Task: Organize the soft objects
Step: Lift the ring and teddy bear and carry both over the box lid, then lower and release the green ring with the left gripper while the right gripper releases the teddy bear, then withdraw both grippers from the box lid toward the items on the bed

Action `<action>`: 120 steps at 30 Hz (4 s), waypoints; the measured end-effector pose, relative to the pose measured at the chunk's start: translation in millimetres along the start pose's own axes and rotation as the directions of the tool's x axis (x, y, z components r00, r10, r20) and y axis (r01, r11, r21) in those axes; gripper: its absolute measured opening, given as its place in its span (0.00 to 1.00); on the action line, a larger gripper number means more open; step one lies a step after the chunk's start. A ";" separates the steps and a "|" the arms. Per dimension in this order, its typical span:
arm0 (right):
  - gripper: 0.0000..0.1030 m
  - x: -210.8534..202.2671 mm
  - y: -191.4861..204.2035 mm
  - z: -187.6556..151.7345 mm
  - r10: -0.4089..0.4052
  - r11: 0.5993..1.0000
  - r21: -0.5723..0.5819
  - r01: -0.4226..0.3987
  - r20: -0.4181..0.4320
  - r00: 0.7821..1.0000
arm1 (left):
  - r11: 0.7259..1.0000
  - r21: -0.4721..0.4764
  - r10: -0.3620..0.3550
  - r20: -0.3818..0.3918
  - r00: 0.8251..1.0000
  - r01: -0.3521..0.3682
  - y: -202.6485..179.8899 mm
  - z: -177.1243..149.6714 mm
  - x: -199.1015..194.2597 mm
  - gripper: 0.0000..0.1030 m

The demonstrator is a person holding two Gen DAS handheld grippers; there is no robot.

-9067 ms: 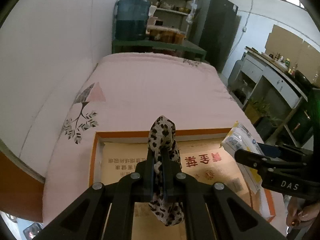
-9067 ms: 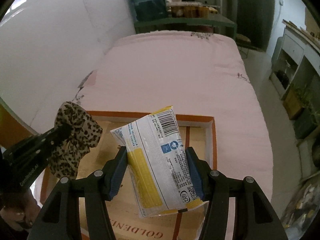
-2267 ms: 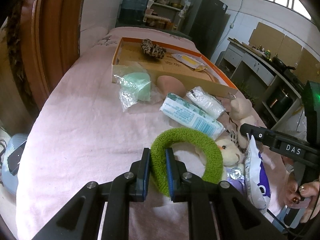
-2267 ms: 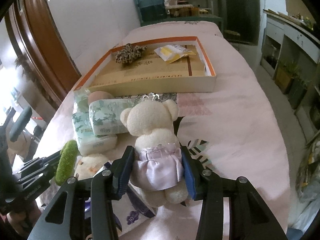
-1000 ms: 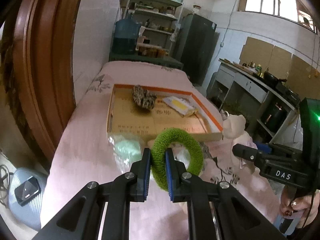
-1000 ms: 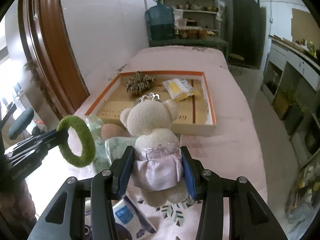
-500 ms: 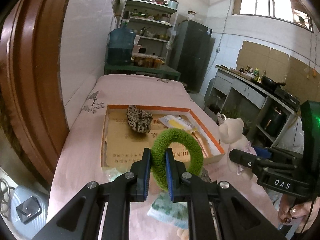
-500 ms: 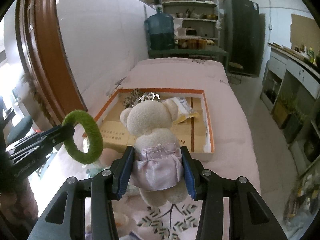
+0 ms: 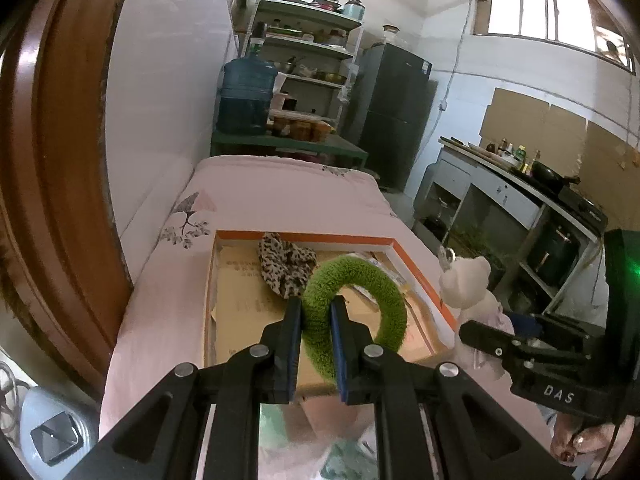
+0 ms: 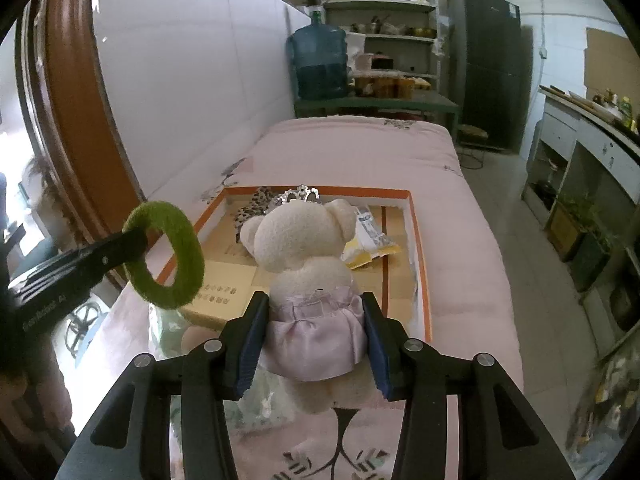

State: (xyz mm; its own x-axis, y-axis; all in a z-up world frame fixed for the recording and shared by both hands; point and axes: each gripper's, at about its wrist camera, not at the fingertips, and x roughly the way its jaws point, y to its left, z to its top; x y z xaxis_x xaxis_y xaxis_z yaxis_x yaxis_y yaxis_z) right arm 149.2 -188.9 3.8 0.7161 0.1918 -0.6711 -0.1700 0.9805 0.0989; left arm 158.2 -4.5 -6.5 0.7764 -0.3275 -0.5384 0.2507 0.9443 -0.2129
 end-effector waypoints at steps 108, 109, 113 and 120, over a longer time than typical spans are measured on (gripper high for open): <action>0.59 73.1 -0.2 7.2 0.002 1.000 -0.019 -0.004 -0.097 0.995 | 0.997 -0.052 0.047 -0.146 0.988 -0.055 20.9 3.8 52.5 0.62; 0.59 70.6 0.3 7.0 0.002 1.000 -0.020 -0.004 -0.094 0.996 | 0.997 -0.048 0.050 -0.141 0.989 -0.057 20.1 3.9 49.4 0.62; 0.59 59.5 4.5 6.1 0.004 1.000 -0.022 -0.006 -0.085 0.996 | 0.997 -0.045 0.053 -0.129 0.990 -0.060 16.7 4.1 38.4 0.62; 0.59 41.1 11.5 3.9 0.005 1.000 -0.030 -0.007 -0.068 0.998 | 0.997 -0.048 0.055 -0.117 0.992 -0.061 12.8 3.1 20.9 0.62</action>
State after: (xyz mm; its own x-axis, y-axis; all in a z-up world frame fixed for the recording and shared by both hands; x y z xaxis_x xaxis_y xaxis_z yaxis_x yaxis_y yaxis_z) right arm 179.2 -169.6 -19.7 0.6673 0.1931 -0.7193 -0.1949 0.9774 0.0816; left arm 179.3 0.9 -18.0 0.7160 -0.2760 -0.6412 0.1748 0.9602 -0.2181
